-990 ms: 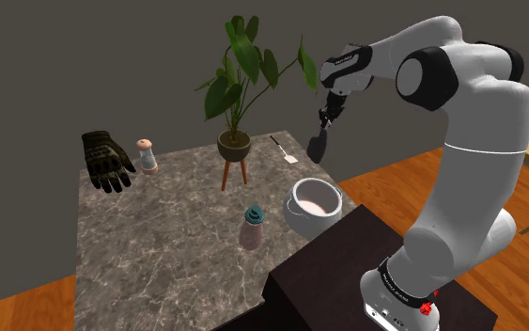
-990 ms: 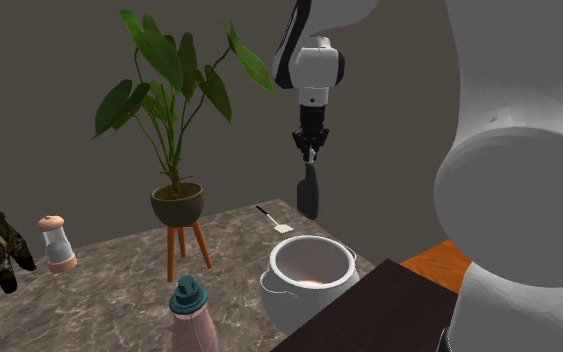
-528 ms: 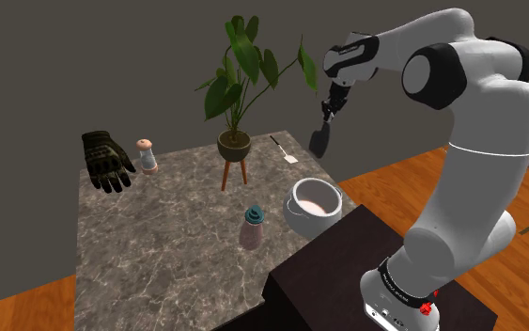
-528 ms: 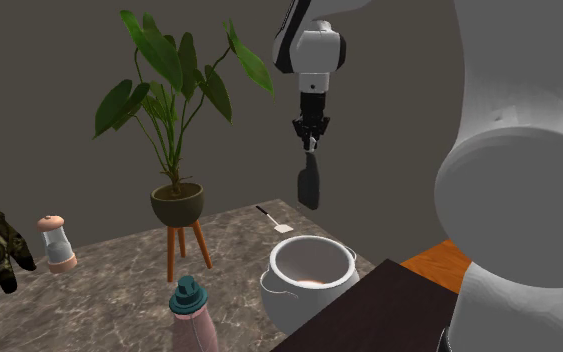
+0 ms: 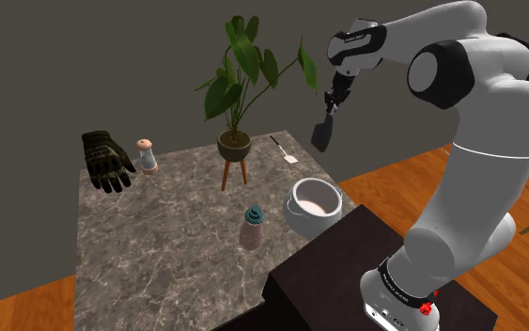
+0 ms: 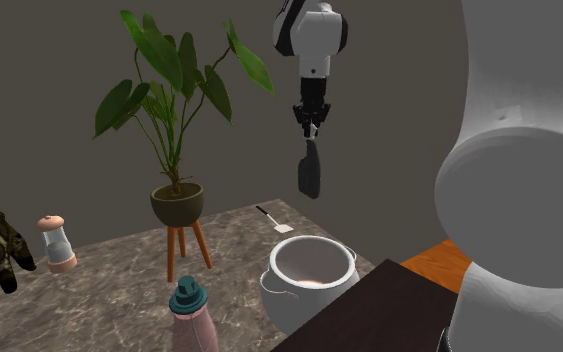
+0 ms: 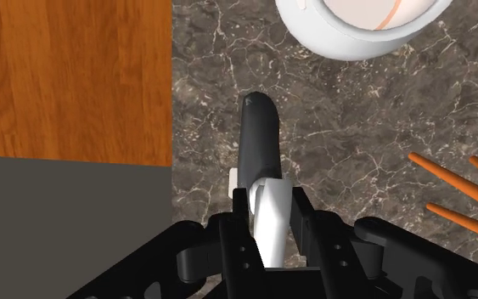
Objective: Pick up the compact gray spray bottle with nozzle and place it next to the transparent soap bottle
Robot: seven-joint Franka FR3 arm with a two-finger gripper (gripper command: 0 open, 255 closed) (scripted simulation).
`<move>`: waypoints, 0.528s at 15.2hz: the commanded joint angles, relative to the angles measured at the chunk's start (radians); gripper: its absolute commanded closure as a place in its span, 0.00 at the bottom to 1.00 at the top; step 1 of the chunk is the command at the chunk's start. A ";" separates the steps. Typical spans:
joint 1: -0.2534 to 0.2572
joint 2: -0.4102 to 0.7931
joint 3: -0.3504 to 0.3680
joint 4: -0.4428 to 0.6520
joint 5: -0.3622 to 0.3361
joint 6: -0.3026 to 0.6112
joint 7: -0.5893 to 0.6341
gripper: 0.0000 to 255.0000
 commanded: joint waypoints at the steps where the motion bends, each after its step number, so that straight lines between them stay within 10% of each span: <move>1: 0.001 -0.011 -0.002 0.013 -0.004 -0.024 0.003 1.00; 8: 0.001 -0.030 -0.006 0.081 -0.013 -0.109 0.010 1.00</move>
